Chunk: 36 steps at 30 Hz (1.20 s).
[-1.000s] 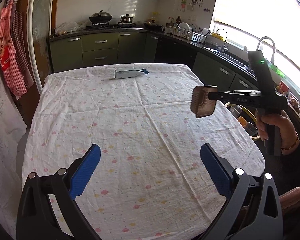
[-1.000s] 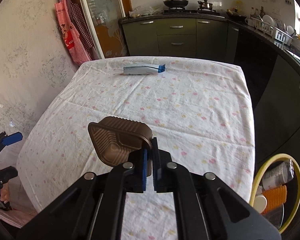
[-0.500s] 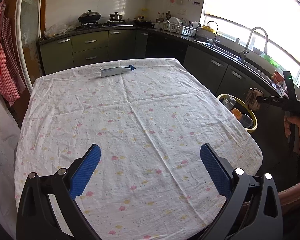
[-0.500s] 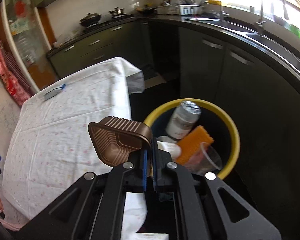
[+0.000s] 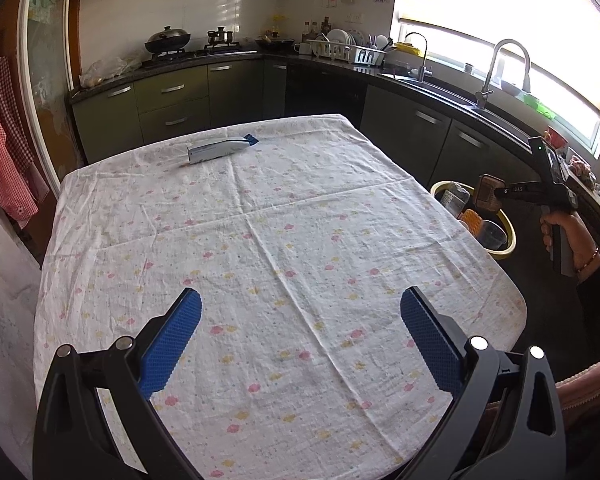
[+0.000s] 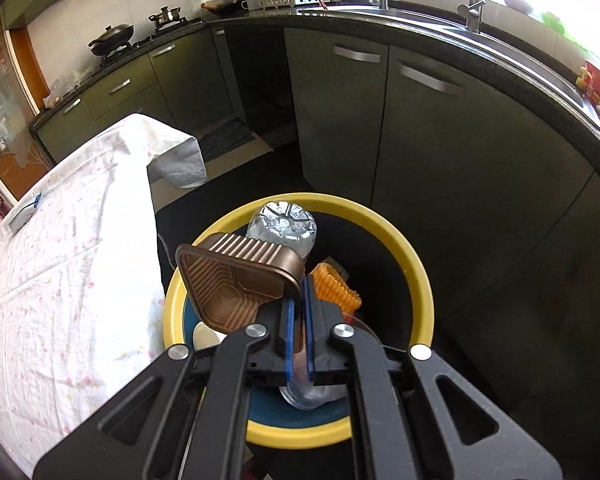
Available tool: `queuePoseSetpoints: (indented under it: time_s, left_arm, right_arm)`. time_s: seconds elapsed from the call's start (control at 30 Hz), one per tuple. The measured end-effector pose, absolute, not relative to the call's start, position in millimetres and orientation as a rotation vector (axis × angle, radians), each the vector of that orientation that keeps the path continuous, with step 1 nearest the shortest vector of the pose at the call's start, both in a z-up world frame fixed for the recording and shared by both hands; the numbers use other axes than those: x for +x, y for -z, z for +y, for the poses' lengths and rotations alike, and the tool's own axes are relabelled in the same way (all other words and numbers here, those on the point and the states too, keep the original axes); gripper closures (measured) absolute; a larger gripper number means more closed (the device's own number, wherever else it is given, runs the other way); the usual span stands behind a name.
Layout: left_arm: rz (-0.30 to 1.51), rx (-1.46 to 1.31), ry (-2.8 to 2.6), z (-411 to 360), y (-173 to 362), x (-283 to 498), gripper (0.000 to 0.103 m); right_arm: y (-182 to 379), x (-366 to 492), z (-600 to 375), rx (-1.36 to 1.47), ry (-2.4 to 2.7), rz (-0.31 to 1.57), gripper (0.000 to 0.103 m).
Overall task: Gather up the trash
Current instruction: 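Carry the container over the yellow bin and open the right tool, then grasp the blue-and-white packet with the left tool and lift it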
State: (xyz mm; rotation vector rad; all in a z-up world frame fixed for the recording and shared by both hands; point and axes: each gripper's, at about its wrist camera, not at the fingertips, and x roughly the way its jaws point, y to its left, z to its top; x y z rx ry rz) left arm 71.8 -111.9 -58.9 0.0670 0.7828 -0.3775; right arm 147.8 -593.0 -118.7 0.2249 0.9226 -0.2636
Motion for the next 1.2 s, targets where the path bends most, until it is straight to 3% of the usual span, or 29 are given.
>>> queuePoseSetpoints:
  time_s: [0.17, 0.23, 0.27, 0.63, 1.2]
  left_arm:
    - [0.801, 0.059, 0.398, -116.6, 64.7, 79.5, 0.005]
    - [0.810, 0.061, 0.404, -119.2, 67.6, 83.0, 0.005]
    - [0.813, 0.064, 0.406, -120.1, 68.7, 84.4, 0.005]
    - [0.817, 0.109, 0.466, -116.7, 68.6, 131.3, 0.005]
    - [0.831, 0.434, 0.681, -118.6, 75.8, 329.3, 0.005]
  right_arm:
    - [120.2, 156.8, -598.3, 0.212, 0.276, 0.938, 0.095]
    - [116.7, 155.9, -598.3, 0.213, 0.284, 0.928, 0.081]
    - [114.1, 155.6, -597.0, 0.208, 0.286, 0.921, 0.079]
    - [94.0, 135.9, -560.3, 0.187, 0.217, 0.860, 0.072]
    - [78.7, 127.9, -505.0, 0.151, 0.077, 0.850, 0.061]
